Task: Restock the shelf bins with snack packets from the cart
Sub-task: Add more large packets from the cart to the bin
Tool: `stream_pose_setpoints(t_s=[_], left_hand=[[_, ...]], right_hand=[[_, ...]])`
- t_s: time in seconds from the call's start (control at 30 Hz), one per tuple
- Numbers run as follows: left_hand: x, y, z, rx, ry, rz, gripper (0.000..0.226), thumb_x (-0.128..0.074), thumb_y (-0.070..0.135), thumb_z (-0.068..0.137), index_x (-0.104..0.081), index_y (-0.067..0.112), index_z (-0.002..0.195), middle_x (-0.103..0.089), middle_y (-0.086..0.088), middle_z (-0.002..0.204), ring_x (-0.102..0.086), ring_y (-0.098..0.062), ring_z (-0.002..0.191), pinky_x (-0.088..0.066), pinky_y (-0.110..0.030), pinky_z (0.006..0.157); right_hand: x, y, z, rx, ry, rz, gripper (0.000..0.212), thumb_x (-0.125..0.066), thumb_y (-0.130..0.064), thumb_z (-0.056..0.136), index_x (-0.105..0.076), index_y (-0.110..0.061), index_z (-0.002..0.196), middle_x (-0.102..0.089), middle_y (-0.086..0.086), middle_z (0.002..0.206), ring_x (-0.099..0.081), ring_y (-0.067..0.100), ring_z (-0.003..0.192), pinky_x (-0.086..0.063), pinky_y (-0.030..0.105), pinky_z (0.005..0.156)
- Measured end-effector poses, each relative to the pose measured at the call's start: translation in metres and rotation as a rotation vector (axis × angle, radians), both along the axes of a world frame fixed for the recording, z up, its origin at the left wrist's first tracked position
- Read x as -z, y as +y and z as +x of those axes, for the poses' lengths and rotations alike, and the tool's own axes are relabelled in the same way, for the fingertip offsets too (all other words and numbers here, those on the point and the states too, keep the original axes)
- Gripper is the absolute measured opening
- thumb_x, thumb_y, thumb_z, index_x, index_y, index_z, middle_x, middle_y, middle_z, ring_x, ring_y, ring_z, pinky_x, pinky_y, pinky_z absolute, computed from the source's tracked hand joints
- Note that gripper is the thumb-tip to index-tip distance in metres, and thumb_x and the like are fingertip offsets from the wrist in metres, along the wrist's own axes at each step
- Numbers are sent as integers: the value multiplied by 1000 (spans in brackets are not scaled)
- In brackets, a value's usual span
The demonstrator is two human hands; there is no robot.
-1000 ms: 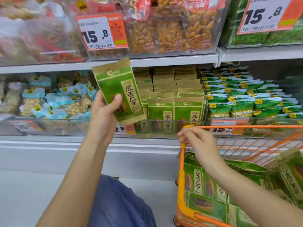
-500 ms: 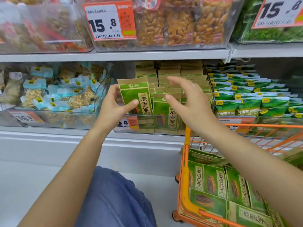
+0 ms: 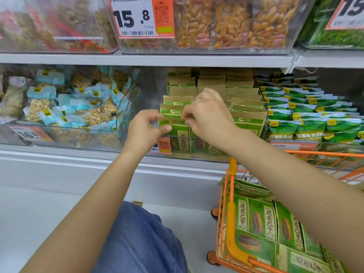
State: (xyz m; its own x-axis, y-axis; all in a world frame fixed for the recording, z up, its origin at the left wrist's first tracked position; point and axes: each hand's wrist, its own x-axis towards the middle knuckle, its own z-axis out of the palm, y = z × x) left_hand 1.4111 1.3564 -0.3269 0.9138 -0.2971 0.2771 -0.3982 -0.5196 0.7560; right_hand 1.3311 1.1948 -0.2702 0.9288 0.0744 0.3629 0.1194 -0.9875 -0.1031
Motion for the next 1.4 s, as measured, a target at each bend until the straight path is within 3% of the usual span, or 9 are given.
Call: stream_pose_setpoints(t_s=[0.13, 0.27, 0.43, 0.63, 0.77, 0.9, 1.13, 1.27, 1.4], left_hand=[[1, 2, -8, 40, 75, -80, 25, -79, 15, 77, -63, 23, 93, -68, 5, 95, -64, -18, 97, -50, -43, 91], [-7, 4, -5, 78, 252, -125, 68, -81, 24, 76, -42, 22, 131, -61, 4, 116, -60, -12, 109, -49, -37, 96], [-14, 0, 2, 97, 187, 26, 18, -72, 30, 85, -66, 30, 102, -71, 8, 99, -67, -11, 97, -52, -41, 95], [-23, 4, -15, 216, 291, 177, 30, -57, 58, 87, -64, 38, 108, -67, 14, 110, -60, -9, 108, -45, -37, 103], [-35, -4, 20, 162, 750, -444, 92, -19, 79, 87, -28, 14, 151, -43, -1, 148, -41, -19, 135, -24, -40, 117], [-29, -29, 55, 2, 933, -708, 92, -18, 78, 88, -47, 7, 138, -65, -15, 119, -64, -31, 104, -51, -45, 87], [-37, -75, 53, -4, 928, -763, 68, -26, 72, 91, -61, 14, 87, -73, -10, 69, -69, -23, 51, -51, -29, 51], [-34, -72, 62, 66, 923, -737, 66, -31, 71, 91, -63, 14, 96, -74, -9, 75, -72, -23, 64, -54, -31, 58], [-46, -56, 50, 72, 823, -788, 48, -31, 53, 100, -61, 16, 95, -73, -2, 67, -71, -15, 58, -52, -24, 49]], right_hand=[[-1, -3, -9, -48, -71, 140, 19, -64, -27, 89, -70, -23, 107, -65, 0, 105, -49, 22, 113, -25, 37, 111], [-7, -24, -28, -45, -242, 327, 23, -62, -25, 88, -67, -20, 110, -65, -2, 104, -52, 20, 106, -37, 37, 95], [5, -53, -53, 1, -250, 394, 23, -54, -24, 86, -70, -18, 102, -65, -2, 98, -55, 22, 99, -39, 35, 89], [28, -81, -101, -16, -227, 350, 21, -54, -16, 88, -71, -16, 99, -63, -10, 92, -55, 13, 94, -37, 29, 91], [41, -111, -135, 86, -152, 310, 18, -57, -13, 90, -72, -19, 98, -64, -8, 89, -56, 15, 94, -39, 30, 77], [53, -117, -134, 160, -43, 335, 21, -61, -7, 89, -70, -19, 103, -66, 0, 97, -57, 25, 101, -38, 31, 76], [69, -90, -110, 133, -96, 201, 52, -46, -34, 93, -41, -24, 144, -31, -3, 154, -22, 21, 142, -31, 38, 104], [83, -88, -109, 122, -72, 171, 51, -42, -37, 94, -40, -25, 143, -28, -5, 155, -15, 21, 146, -37, 44, 102], [69, -101, -123, 38, -102, 170, 46, -40, -37, 93, -51, -21, 135, -45, -1, 144, -36, 18, 135, -36, 32, 100]])
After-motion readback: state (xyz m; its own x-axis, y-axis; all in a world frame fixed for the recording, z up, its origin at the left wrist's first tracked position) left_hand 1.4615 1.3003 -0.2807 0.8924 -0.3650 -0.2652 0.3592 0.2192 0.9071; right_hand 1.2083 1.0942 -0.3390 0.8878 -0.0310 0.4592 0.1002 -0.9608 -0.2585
